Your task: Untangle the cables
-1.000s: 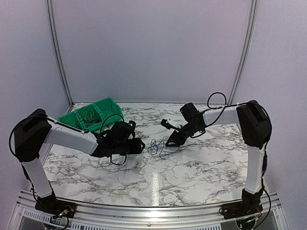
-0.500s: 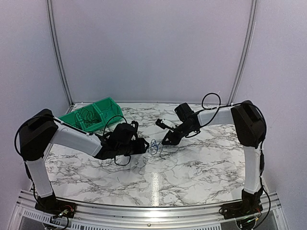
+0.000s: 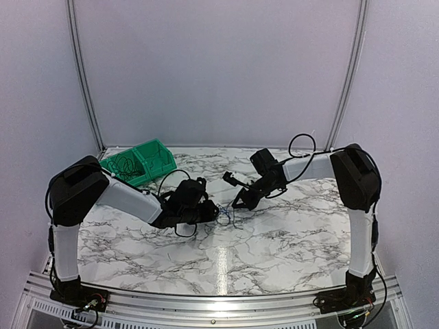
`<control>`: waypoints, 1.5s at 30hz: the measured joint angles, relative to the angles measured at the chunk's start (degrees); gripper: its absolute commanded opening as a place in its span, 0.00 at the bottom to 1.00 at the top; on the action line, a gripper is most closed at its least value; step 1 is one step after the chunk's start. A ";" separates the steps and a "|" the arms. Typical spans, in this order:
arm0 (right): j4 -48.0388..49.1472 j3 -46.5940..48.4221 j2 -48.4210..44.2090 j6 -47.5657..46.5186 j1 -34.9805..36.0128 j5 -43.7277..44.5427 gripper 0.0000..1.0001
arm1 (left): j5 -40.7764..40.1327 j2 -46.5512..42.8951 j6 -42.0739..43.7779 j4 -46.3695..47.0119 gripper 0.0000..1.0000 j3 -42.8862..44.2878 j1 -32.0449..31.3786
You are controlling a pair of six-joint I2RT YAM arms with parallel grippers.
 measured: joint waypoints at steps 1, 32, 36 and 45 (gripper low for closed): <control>0.02 -0.04 -0.11 0.00 0.00 -0.07 0.00 | -0.04 0.02 -0.11 0.07 0.16 -0.02 0.00; 0.00 -9.68 -13.51 2.54 -14.86 5.22 0.00 | -23.47 -28.15 8.13 3.26 0.00 -28.98 2.62; 0.31 -10.40 -13.51 3.80 -17.20 5.77 0.00 | -25.57 -33.99 8.22 1.92 0.00 -32.17 3.32; -0.33 -10.40 -13.51 2.56 -17.38 -2.82 0.37 | -23.80 -37.22 11.87 -1.44 0.00 -30.32 4.46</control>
